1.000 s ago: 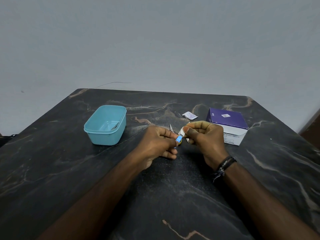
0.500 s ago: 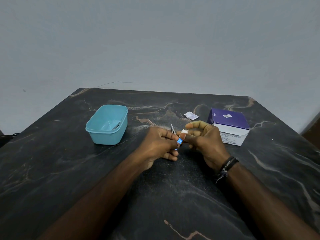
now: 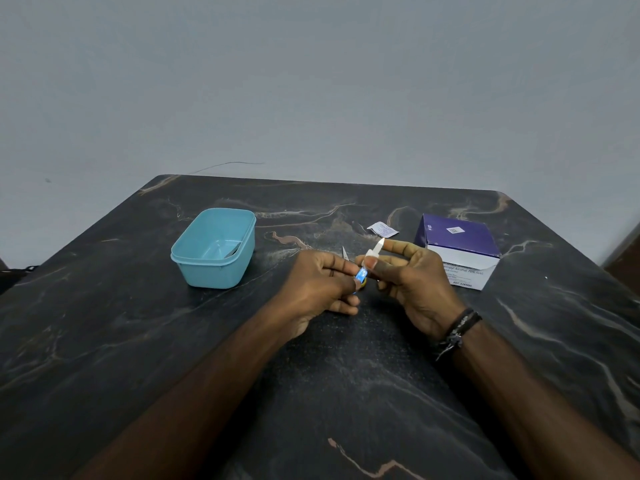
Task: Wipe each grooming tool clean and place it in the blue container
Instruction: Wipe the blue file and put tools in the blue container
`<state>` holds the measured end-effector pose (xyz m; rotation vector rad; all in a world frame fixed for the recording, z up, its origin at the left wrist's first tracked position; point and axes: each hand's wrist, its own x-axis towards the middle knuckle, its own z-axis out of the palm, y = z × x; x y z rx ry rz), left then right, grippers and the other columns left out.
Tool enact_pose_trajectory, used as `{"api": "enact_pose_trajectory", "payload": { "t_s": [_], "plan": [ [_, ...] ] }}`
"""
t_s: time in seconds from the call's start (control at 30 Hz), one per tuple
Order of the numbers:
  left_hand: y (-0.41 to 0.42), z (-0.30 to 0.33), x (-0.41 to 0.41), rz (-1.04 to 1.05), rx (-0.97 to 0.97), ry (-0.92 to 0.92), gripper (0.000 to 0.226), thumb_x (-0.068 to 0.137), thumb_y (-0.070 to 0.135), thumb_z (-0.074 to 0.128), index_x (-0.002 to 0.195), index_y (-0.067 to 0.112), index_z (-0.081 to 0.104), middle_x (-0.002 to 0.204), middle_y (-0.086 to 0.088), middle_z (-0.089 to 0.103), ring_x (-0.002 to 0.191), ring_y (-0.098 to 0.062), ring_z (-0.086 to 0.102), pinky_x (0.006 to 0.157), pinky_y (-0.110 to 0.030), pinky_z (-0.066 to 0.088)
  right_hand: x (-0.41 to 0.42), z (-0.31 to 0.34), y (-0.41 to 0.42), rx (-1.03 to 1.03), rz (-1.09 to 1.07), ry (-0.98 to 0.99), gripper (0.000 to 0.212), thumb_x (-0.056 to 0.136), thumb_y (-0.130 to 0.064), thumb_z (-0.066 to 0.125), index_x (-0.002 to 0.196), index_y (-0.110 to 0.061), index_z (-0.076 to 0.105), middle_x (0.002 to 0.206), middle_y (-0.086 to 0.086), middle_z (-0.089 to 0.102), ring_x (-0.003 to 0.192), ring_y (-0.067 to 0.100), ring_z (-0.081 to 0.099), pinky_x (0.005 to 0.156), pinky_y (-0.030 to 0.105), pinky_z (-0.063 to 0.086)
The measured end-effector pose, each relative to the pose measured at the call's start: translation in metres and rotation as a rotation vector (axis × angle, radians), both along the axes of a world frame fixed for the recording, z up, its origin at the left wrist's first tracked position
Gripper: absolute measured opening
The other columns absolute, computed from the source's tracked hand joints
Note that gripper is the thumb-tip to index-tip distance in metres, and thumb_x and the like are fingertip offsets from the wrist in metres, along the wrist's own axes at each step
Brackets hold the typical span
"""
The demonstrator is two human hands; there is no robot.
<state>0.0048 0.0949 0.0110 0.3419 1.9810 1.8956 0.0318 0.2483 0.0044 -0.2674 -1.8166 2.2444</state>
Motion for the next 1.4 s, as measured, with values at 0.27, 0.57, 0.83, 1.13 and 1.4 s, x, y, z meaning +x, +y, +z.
{"api": "enact_pose_trajectory", "payload": {
  "t_s": [0.27, 0.57, 0.83, 1.13, 1.4],
  "plan": [
    [0.002, -0.002, 0.001, -0.013, 0.006, 0.001, 0.017, 0.084, -0.008, 0.066, 0.101, -0.007, 0.063, 0.085, -0.022, 0.066, 0.055, -0.017, 0.064, 0.058, -0.034, 0.062, -0.001, 0.0, 0.001, 0.01, -0.04, 0.021, 0.04, 0.077, 0.001, 0.074, 0.114, -0.002, 0.057, 0.091, 0.017, 0.075, 0.069, 0.019, 0.068, 0.054, 0.025, 0.041],
    [0.003, -0.005, 0.001, -0.01, -0.009, 0.014, 0.013, 0.084, -0.008, 0.066, 0.097, -0.004, 0.065, 0.083, -0.022, 0.067, 0.055, -0.017, 0.065, 0.058, -0.034, 0.062, 0.001, 0.003, 0.004, -0.016, -0.019, -0.01, 0.026, 0.08, 0.0, 0.072, 0.104, -0.004, 0.062, 0.096, 0.016, 0.075, 0.067, 0.014, 0.067, 0.055, 0.024, 0.038],
    [0.004, -0.006, 0.0, -0.013, -0.01, 0.017, 0.015, 0.084, -0.008, 0.067, 0.098, -0.005, 0.065, 0.081, -0.02, 0.067, 0.055, -0.017, 0.065, 0.058, -0.035, 0.062, -0.001, 0.003, 0.007, -0.051, -0.038, 0.007, 0.008, 0.084, -0.002, 0.068, 0.092, -0.001, 0.067, 0.094, 0.019, 0.074, 0.06, 0.012, 0.058, 0.053, 0.022, 0.037],
    [0.003, -0.004, 0.003, 0.001, 0.005, 0.022, 0.012, 0.084, -0.008, 0.066, 0.096, -0.004, 0.065, 0.083, -0.021, 0.066, 0.055, -0.018, 0.064, 0.059, -0.035, 0.061, -0.001, -0.001, 0.003, -0.013, -0.01, -0.038, 0.011, 0.085, -0.006, 0.068, 0.094, 0.0, 0.069, 0.095, 0.018, 0.074, 0.062, 0.013, 0.056, 0.054, 0.022, 0.038],
    [0.004, -0.006, 0.002, -0.023, -0.007, 0.017, 0.016, 0.084, -0.008, 0.067, 0.1, -0.006, 0.065, 0.078, -0.017, 0.067, 0.055, -0.017, 0.065, 0.059, -0.035, 0.062, -0.001, 0.004, 0.012, -0.055, -0.073, 0.038, 0.012, 0.087, -0.006, 0.066, 0.095, 0.002, 0.069, 0.093, 0.014, 0.075, 0.069, 0.015, 0.052, 0.059, 0.024, 0.04]
  ]
}}
